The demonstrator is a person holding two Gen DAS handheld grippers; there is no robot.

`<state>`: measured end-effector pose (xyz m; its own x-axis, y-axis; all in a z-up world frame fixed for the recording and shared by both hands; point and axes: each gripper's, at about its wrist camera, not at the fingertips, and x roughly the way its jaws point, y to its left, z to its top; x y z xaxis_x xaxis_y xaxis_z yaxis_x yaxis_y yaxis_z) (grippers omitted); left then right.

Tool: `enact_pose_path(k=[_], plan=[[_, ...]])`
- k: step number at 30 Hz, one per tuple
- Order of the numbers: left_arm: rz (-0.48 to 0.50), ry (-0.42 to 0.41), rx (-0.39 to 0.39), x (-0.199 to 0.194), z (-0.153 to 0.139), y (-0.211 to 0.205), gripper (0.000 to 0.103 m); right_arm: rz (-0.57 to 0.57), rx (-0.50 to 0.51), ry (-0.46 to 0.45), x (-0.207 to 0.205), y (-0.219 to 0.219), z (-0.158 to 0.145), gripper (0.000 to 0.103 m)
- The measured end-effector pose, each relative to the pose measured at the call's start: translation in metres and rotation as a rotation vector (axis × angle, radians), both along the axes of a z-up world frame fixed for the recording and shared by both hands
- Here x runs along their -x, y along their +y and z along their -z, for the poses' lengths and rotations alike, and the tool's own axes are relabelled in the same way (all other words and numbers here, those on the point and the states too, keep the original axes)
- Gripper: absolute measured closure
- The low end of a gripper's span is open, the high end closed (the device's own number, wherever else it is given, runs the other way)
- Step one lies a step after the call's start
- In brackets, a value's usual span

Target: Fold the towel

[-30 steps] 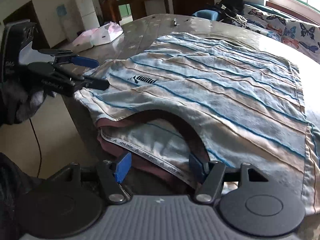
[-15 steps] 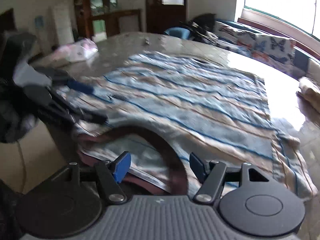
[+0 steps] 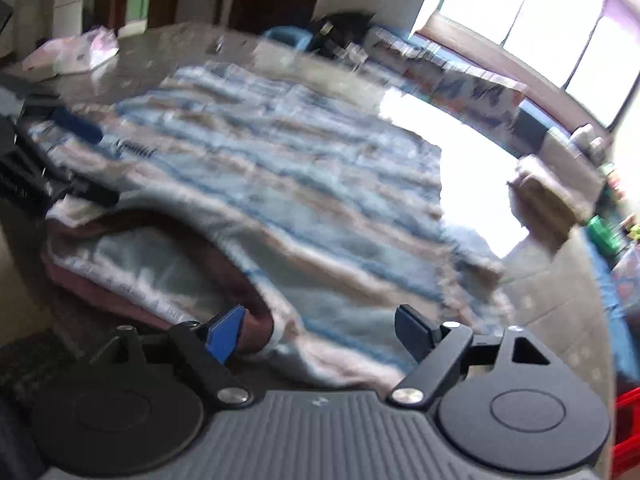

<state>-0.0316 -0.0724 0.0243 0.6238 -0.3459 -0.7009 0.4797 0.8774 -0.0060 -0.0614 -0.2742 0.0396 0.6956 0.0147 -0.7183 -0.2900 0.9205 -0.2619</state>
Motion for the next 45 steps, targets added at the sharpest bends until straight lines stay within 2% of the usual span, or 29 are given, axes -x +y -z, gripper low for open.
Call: enact_pose_path(k=[5,7,11,15,19,25,31,36,40,45], plan=[[-0.002,-0.007,0.007,-0.002,-0.002,0.0,0.005,0.076,0.005,-0.168,0.009,-0.003,-0.015,0.009],[-0.004,-0.009,0.007,-0.003,-0.002,0.0,0.004,0.054,0.017,-0.154,0.007,-0.001,-0.015,0.006],[-0.021,-0.016,0.003,-0.006,-0.004,0.0,0.004,-0.025,-0.018,-0.06,0.004,0.006,-0.005,0.005],[-0.036,-0.025,0.004,-0.015,-0.005,-0.002,0.004,-0.035,0.076,-0.038,-0.002,0.022,0.012,0.001],[-0.037,-0.023,-0.003,-0.024,-0.002,-0.006,0.004,-0.025,0.094,-0.05,-0.011,0.026,0.019,0.0],[-0.034,-0.015,-0.013,-0.03,0.001,-0.009,0.004,-0.007,0.002,-0.17,-0.016,0.022,0.005,0.0],[-0.019,-0.006,-0.019,-0.034,0.005,-0.013,0.004,-0.045,0.001,-0.121,-0.021,0.025,0.015,0.0],[0.023,0.008,-0.033,-0.027,0.01,-0.02,0.004,-0.018,-0.141,-0.179,-0.019,0.01,-0.017,0.0],[0.076,0.025,-0.045,-0.014,0.016,-0.028,0.004,-0.038,-0.221,-0.14,-0.024,0.004,-0.034,0.0],[0.066,0.017,-0.025,0.001,0.011,-0.02,0.004,-0.033,-0.284,-0.044,-0.05,0.009,-0.019,0.003]])
